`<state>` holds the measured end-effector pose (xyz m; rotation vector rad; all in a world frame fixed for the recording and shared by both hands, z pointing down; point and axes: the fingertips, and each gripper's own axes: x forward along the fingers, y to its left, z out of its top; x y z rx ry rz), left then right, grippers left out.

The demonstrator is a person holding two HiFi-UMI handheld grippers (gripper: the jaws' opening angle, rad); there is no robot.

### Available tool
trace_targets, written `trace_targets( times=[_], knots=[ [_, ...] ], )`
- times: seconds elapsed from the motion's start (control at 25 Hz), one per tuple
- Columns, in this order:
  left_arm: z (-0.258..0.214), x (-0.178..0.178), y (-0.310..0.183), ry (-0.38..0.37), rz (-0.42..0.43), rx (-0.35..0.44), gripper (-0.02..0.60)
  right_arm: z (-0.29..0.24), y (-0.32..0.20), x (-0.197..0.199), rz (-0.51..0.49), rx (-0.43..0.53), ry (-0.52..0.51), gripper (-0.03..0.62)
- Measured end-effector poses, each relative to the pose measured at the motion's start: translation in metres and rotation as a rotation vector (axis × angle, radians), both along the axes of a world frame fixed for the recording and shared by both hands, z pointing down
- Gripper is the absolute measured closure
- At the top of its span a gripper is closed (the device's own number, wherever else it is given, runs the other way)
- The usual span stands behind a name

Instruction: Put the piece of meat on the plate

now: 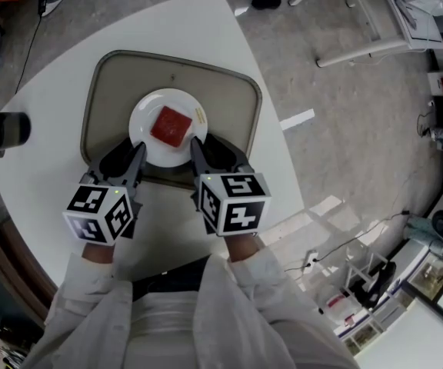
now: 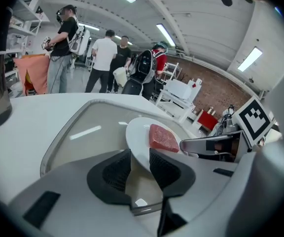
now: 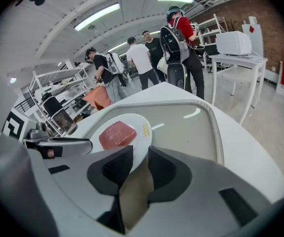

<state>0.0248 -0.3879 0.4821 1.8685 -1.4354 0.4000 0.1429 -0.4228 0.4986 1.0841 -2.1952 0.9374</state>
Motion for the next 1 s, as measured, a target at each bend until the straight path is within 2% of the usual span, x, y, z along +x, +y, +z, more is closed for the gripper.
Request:
trace_targets(
  times=[0.12, 0.36, 0.68, 1.0],
  knots=[
    [0.002, 0.0, 0.0, -0.02, 0.002, -0.005, 0.474, 0.002, 0.001, 0.0, -0.004, -0.002, 0.007, 0.493],
    [0.009, -0.001, 0.0, -0.115, 0.019, -0.015, 0.474, 0.002, 0.0, 0.0, -0.023, 0.025, 0.032, 0.494],
    [0.003, -0.007, 0.001, -0.084, 0.0, 0.018, 0.474, 0.0, 0.003, 0.001, -0.048, 0.043, 0.042, 0.494],
    [-0.019, -0.018, 0.01, -0.052, -0.009, 0.068, 0.476, -0.02, 0.014, -0.001, -0.038, 0.074, -0.001, 0.494]
  ],
)
